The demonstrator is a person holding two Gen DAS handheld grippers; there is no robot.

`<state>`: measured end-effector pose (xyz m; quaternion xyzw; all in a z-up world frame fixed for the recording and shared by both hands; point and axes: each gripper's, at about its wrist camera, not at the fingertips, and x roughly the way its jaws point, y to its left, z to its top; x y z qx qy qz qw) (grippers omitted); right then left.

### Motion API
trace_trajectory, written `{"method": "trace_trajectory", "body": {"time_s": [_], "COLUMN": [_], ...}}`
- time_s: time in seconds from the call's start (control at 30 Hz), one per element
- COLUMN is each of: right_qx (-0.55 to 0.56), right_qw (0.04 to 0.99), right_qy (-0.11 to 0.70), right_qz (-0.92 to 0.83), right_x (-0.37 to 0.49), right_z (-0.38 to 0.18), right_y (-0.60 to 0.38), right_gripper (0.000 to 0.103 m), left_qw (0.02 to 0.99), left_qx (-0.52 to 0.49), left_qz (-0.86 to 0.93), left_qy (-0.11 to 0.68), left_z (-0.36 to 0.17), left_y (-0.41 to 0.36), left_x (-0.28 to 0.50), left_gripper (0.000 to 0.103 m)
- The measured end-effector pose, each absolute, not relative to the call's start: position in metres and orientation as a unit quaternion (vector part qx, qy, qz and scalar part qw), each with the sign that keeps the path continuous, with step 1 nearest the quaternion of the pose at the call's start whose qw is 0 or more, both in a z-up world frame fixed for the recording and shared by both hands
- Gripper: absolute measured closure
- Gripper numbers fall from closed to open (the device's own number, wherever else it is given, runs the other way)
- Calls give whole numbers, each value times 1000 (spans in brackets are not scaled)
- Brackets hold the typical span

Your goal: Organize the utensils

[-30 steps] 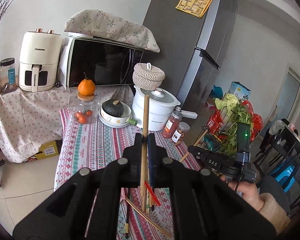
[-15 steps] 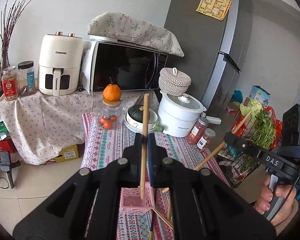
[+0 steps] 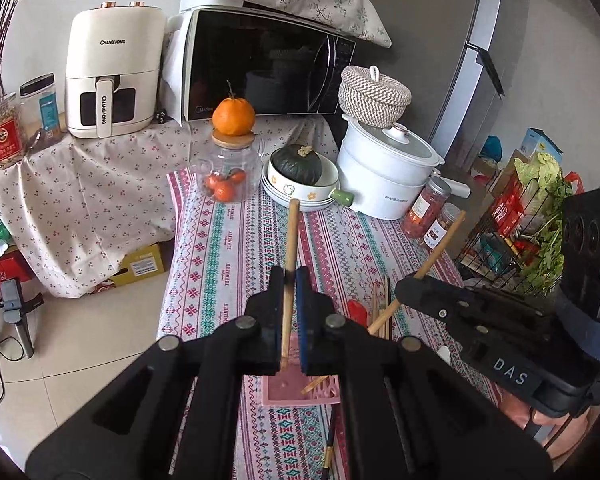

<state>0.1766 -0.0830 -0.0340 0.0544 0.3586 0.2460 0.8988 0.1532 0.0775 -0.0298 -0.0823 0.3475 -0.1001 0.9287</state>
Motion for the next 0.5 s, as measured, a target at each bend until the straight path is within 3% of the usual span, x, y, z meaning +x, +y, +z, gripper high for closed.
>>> {"method": "trace_trajectory", "body": {"time_s": [0.4, 0.47, 0.5], "right_qx": [48, 60, 68], "right_qw": [883, 879, 876], "right_qy": [399, 399, 399], "right_qz": [242, 254, 262], "right_x": [207, 208, 209], "right_z": [-62, -61, -61], "right_y": [-66, -65, -64], "right_gripper": [97, 96, 95], "left_qw": [911, 913, 914], "left_qx": [-121, -122, -123], "left_qz": [-98, -95, -93], "left_qy": [381, 379, 376], "left_z": [-45, -44, -43], "left_y": [89, 90, 92], "left_x": [174, 174, 174], "left_gripper": [96, 90, 80]}}
